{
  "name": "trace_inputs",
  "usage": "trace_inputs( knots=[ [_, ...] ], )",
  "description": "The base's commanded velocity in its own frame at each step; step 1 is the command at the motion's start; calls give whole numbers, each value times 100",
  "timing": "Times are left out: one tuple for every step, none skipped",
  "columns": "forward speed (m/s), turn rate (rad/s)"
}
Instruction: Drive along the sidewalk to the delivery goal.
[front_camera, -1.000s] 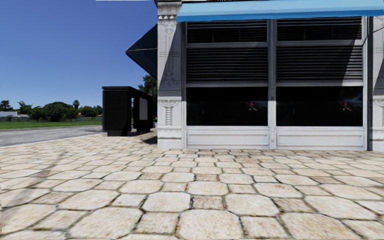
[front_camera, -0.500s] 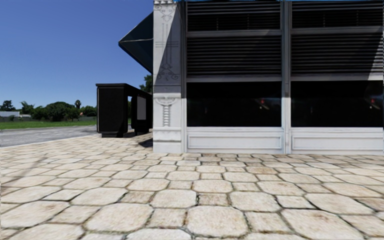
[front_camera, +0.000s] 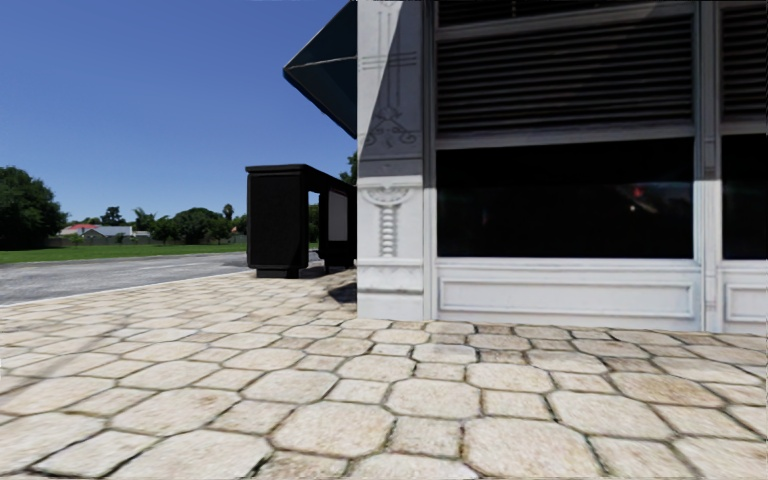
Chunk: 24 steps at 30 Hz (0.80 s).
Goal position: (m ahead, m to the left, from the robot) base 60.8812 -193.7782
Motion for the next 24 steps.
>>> trace_inputs(
  knots=[
    [154, 48],
    [154, 48],
    [154, 49],
    [154, 49],
    [154, 50],
    [154, 50],
    [155, 50],
    [156, 51],
    [156, 51],
    [156, 52],
    [157, 54],
    [158, 55],
    [158, 55],
    [158, 55],
    [158, 55],
    [158, 55],
    [158, 55],
    [158, 55],
    [158, 55],
    [158, 55],
    [158, 55],
    [158, 55],
    [158, 55],
    [158, 55]
  ],
)
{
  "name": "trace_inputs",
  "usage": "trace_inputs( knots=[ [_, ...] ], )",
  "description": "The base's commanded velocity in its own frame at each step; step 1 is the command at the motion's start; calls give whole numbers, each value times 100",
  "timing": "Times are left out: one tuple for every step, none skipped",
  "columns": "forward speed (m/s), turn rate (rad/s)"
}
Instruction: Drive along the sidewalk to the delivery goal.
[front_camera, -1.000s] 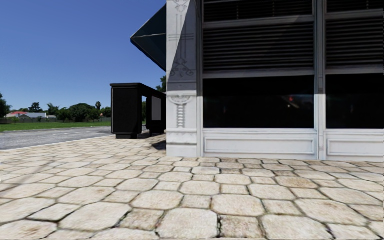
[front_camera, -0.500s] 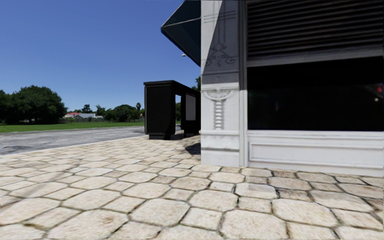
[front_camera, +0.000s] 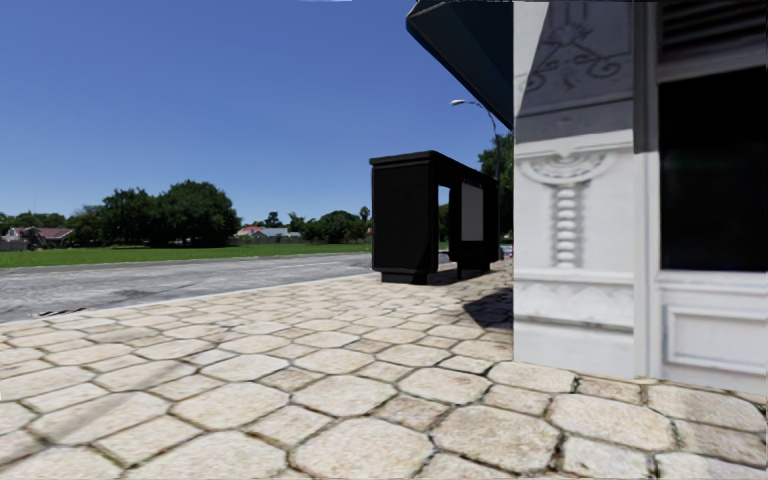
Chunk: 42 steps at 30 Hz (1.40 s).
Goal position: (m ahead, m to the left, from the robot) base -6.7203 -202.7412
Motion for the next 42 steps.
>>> trace_inputs(
  knots=[
    [158, 52],
    [158, 35],
    [158, 35],
    [158, 0],
    [158, 0],
    [158, 0],
    [158, 0],
    [158, 0],
    [158, 0],
    [158, 0],
    [158, 0],
    [160, 0],
    [160, 0],
    [161, 0],
    [162, 0],
    [164, 0],
    [164, 0],
    [164, 0],
    [164, 0],
    [164, 0],
    [164, 0],
    [164, 0],
    [164, 0],
    [165, 0],
    [170, -10],
    [179, -20],
    [179, -20],
    [184, -27],
    [185, -43],
    [185, -43],
    [186, -50],
    [186, -52],
    [186, -52],
    [186, -52],
    [186, -53],
    [186, -53],
    [186, -53],
    [186, -53],
    [186, -53],
    [186, -53],
    [189, -53],
    [200, -53]
  ],
)
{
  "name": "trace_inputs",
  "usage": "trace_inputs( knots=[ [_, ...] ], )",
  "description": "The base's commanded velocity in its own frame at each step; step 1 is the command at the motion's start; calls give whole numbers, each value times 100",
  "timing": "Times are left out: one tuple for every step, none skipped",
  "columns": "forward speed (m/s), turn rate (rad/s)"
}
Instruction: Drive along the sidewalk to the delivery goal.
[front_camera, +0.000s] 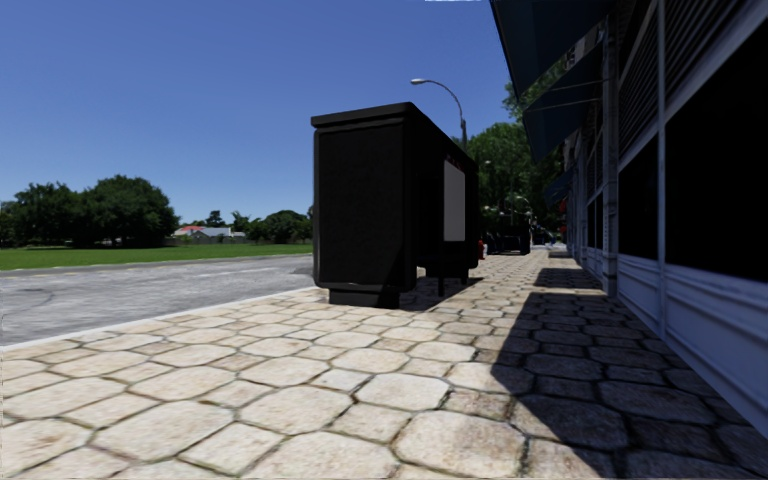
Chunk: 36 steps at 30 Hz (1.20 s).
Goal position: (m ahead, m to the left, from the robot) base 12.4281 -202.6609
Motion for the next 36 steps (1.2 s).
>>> trace_inputs(
  knots=[
    [200, -52],
    [200, -52],
    [200, -46],
    [200, -43],
    [200, -43],
    [200, -43],
    [200, -43],
    [200, -43],
    [200, -43],
    [200, -43],
    [200, -43],
    [200, -43],
    [200, -43],
    [200, -43],
    [200, -45],
    [200, -45],
    [200, -55],
    [200, -59],
    [200, -58],
    [200, -58],
    [200, -57],
    [200, -57],
    [200, -57],
    [200, -56],
    [200, -56],
    [200, -55],
    [200, -55],
    [200, -47],
    [200, 0],
    [200, 0],
    [200, 0],
    [200, 0],
    [200, 0],
    [200, 0],
    [200, 0],
    [200, 0]
  ],
)
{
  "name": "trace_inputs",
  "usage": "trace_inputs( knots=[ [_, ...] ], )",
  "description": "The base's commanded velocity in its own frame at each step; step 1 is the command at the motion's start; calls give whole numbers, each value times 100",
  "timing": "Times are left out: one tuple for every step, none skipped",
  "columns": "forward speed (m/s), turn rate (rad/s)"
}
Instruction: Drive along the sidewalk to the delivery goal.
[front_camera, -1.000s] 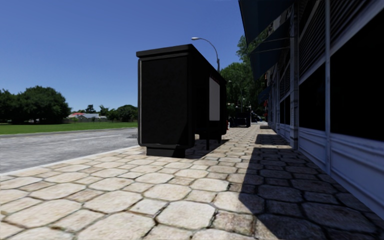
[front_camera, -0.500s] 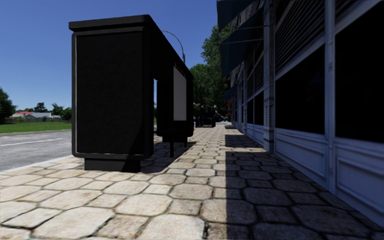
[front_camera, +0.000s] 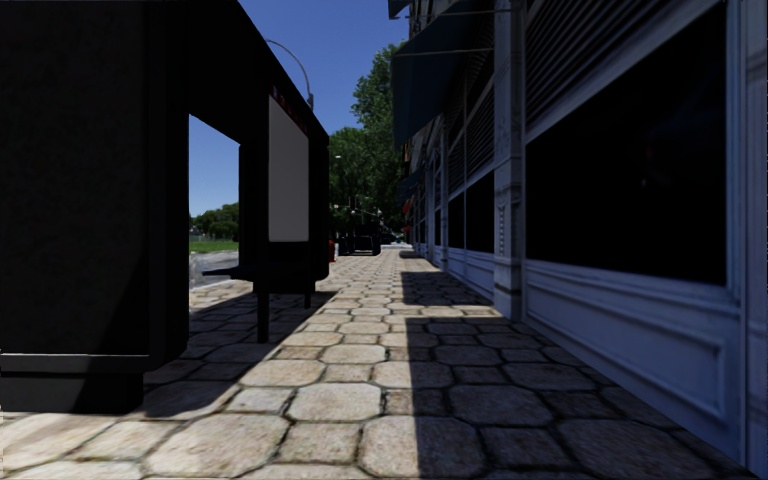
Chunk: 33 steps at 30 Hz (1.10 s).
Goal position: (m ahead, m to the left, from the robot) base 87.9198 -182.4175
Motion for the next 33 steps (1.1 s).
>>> trace_inputs(
  knots=[
    [200, 0],
    [200, 0],
    [200, 0],
    [200, 0],
    [200, 0],
    [200, 0],
    [200, 0],
    [200, 0],
    [200, 0],
    [200, 0],
    [200, 0],
    [200, 0],
    [200, 0],
    [200, 0],
    [200, 0],
    [200, 0],
    [200, -8],
    [200, -18],
    [200, -18],
    [200, -21],
    [200, -22],
    [200, -22],
    [200, -22],
    [200, -22],
    [200, -23],
    [200, -23],
    [200, -23],
    [200, -17],
    [200, -17],
    [200, -14],
    [200, 0],
    [200, 0],
    [200, 0]
  ],
)
